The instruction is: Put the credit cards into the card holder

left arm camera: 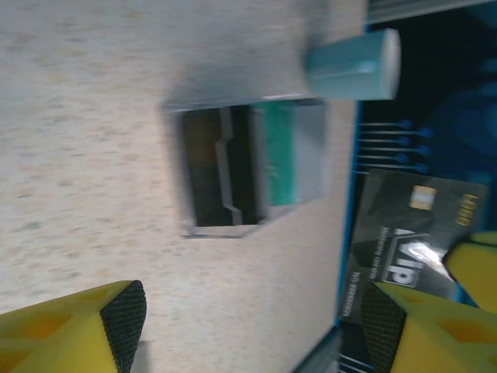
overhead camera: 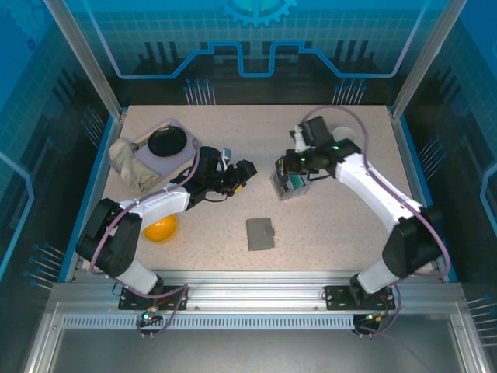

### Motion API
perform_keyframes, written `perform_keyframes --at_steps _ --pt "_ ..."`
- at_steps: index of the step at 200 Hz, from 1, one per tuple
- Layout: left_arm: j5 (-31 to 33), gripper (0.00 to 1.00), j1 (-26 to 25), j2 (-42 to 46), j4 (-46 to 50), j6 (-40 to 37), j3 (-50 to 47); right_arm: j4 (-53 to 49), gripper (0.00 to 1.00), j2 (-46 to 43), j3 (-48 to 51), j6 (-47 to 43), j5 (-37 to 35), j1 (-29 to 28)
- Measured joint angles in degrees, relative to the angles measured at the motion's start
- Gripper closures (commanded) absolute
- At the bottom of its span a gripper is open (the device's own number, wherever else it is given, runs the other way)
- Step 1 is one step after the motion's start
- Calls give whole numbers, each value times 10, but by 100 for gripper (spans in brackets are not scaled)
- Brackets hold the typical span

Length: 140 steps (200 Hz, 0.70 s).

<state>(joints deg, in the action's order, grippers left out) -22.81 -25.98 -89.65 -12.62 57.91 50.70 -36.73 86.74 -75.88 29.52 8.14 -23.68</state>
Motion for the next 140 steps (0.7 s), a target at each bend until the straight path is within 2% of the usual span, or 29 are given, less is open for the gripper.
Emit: perform_keyframes --at_steps 23,63,70,78,108,129,140 --pt "-49 26 0 -1 -65 24 1 67 100 -32 56 59 104 47" --pt "-107 37 0 -21 -136 57 25 155 100 -33 90 130 217 54" --pt "-113 42 -1 -24 -142 62 29 169 100 -34 95 142 232 56" --pt "-119 53 -1 -25 -148 70 32 183 100 -34 99 153 246 57" --pt "-130 84 -2 -26 -165 81 36 219 98 -34 106 183 283 70" --pt "-131 100 -2 -26 -168 83 37 237 96 -34 112 198 298 77" --pt "-132 100 -1 -26 -173 85 40 240 94 -32 117 204 303 84"
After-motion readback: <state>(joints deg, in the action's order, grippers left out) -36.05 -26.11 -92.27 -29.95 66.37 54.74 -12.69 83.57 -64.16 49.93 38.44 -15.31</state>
